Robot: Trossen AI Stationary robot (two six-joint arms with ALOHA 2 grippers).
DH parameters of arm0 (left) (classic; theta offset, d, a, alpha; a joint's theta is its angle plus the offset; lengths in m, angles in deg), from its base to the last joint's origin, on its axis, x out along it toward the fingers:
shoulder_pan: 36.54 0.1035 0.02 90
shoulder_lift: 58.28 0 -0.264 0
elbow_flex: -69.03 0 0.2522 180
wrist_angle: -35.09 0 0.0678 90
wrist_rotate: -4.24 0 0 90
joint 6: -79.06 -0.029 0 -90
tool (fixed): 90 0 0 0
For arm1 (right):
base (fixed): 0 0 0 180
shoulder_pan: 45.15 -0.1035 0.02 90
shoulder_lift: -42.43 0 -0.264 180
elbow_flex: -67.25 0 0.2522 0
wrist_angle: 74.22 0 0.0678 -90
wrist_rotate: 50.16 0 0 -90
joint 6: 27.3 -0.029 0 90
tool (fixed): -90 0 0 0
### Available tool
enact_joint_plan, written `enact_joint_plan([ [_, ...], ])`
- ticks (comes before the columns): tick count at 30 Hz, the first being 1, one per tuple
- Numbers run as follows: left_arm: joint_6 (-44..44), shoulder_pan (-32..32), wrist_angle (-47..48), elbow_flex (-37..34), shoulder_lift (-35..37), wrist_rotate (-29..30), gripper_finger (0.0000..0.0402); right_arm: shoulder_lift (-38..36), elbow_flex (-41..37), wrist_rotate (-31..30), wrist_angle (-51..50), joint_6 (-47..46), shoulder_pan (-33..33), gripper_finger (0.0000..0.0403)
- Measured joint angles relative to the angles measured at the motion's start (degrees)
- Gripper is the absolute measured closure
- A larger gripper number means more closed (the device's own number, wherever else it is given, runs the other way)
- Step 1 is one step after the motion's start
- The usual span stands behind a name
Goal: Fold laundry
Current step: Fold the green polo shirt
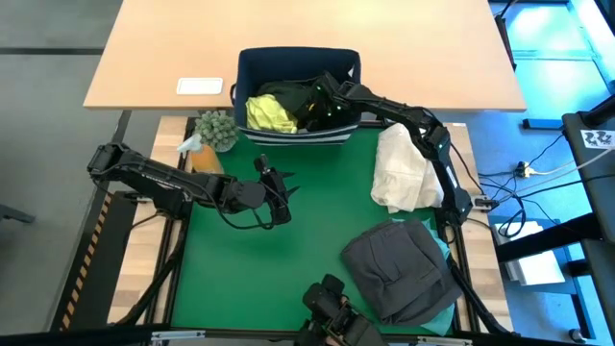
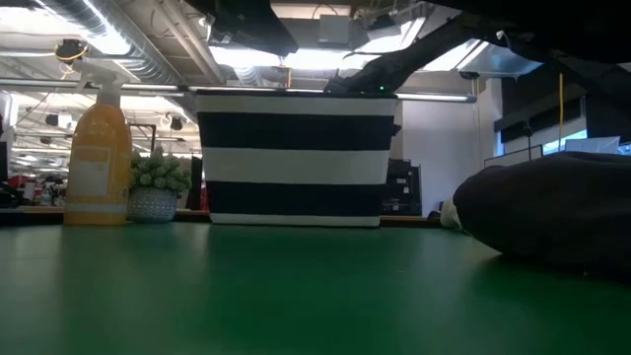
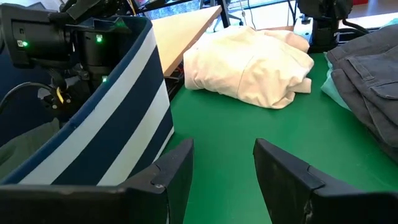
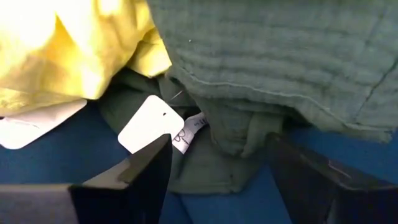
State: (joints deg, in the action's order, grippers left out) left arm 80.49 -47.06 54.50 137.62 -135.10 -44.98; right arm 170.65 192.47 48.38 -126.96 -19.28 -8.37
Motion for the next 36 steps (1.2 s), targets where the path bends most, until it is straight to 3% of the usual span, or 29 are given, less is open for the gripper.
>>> enact_joint_plan([
  [5,0.0,0.0,0.0,0.0,0.0,0.0,0.0239,0.0,-0.1,0.0,-0.1,0.7,0.0,0.0150],
  [8,0.2,0.0,0.0,0.0,0.0,0.0,0.0239,0.0,-0.5,-0.1,-0.3,2.2,0.0,0.0175],
  [21,0.2,0.0,0.4,0.0,0.0,0.0,0.0239,1.4,-0.6,3.6,-0.4,3.9,0.0,0.0390],
  [29,0.4,0.0,1.5,0.0,0.0,0.0,0.0239,1.3,0.0,5.6,0.9,2.5,0.0,0.0400],
  [36,1.5,0.0,2.1,0.0,0.0,-1.3,0.0239,0.4,6.9,6.7,0.2,1.6,-0.2,0.0401],
])
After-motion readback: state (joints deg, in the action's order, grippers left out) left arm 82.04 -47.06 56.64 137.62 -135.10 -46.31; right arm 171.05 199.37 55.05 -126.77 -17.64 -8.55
